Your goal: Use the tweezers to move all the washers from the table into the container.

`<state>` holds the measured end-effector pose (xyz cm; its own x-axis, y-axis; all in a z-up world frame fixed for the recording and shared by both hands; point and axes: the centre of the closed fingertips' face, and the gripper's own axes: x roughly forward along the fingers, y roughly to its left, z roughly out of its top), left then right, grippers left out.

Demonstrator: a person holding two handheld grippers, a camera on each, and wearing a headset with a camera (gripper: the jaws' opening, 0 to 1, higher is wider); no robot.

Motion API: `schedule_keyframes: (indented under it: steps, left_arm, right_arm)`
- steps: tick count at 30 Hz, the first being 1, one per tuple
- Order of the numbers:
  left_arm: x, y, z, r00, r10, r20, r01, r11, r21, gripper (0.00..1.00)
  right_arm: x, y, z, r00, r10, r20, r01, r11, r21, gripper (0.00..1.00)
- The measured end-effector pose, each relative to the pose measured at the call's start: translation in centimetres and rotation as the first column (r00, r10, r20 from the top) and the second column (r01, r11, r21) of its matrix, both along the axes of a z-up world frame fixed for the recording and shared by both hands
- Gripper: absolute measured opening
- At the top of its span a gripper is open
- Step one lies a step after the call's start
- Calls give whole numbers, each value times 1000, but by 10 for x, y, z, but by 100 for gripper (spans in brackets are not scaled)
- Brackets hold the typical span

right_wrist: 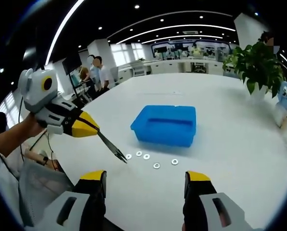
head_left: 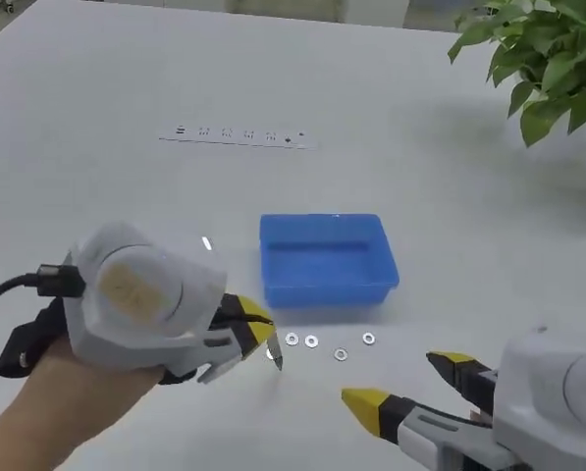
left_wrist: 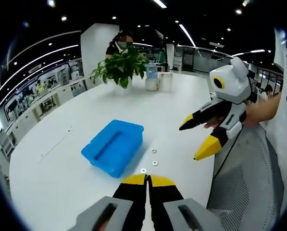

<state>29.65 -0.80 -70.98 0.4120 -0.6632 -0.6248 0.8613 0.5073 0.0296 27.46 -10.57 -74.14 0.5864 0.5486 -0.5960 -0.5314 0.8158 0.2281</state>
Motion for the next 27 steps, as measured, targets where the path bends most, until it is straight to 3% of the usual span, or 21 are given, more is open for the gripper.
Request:
schedule_keyframes:
  steps: [3,7,11,14,15,17,20,22,25,27]
  left_arm:
    - [1,-1,5,1000,-6,12,6,1000,-2,0]
    - [3,1,3,999,-14,30,14,999,29,0]
    - [7,1,0,1000,-8,16,8,1000,10,0]
    - [10,3,-5,999,-17,42,15,998,57,0]
    - [10,1,-3,998,-24,50,22,999,38,0]
    - [9,3,-3,1000,-16,26,16,1000,27,0]
    - [11,4,-3,1000,-15,26,15,1000,21,0]
    - [10,4,-3,1000,-18,18,18,1000,15,0]
    - [9,3,-3,1000,-24,5,23,1000,2,0]
    - [8,3,-3,1000,-26,-4,26,1000,-3,0]
  right_arm:
    - [1,2,-2,1000,5,-3,-5,1000,2,64]
    - [2,7,-3,1000,17,-7,-17,1000,7,64]
    - [3,10,-4,999,31,-10,-31,1000,-2,64]
    - [4,10,-6,999,34,-12,-34,999,-10,64]
    - [4,10,-7,999,35,-16,-35,999,-9,64]
    - [4,12,-8,999,38,-21,-38,999,-7,64]
    - [4,16,-9,998,54,-25,-54,998,-11,64]
    - [4,25,-8,995,100,-23,-100,995,-9,63]
    - [8,46,-8,977,215,-17,-215,976,-18,52]
    - [12,64,-4,954,300,-12,-300,954,1,43]
